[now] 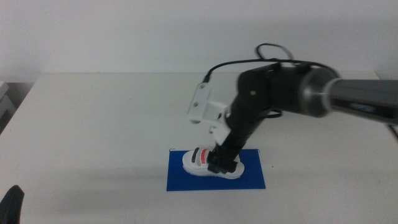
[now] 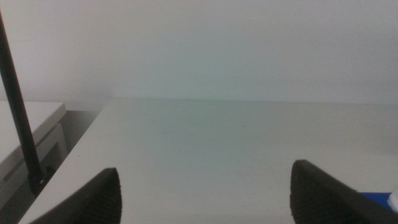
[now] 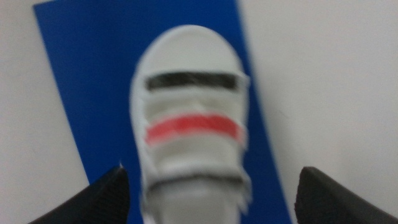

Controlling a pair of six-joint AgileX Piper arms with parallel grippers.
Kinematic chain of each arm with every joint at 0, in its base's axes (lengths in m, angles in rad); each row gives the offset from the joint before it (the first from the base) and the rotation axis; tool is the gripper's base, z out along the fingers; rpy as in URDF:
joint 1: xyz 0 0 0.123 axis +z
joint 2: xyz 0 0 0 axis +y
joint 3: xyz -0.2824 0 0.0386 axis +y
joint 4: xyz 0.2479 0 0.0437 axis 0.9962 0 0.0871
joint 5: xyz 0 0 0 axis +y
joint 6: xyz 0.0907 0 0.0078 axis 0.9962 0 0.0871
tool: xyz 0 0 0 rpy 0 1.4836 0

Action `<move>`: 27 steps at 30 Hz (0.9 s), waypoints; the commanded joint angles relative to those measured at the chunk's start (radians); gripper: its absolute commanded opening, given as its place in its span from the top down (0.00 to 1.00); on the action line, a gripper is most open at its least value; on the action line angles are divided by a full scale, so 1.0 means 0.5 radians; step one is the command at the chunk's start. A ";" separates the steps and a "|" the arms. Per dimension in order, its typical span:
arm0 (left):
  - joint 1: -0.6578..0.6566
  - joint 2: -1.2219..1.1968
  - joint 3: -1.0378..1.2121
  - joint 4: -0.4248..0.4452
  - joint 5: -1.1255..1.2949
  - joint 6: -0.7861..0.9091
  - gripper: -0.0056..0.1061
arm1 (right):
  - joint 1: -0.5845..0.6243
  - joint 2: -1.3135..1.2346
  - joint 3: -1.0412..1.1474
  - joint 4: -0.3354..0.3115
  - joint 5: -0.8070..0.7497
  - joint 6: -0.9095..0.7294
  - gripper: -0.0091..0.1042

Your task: Use one arm to grab the shoe from the table and place it on the mat.

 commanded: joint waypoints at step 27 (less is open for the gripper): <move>-0.007 -0.028 0.017 0.000 -0.152 -0.013 0.12 | -0.826 -3.042 2.266 -0.284 -1.319 1.105 0.11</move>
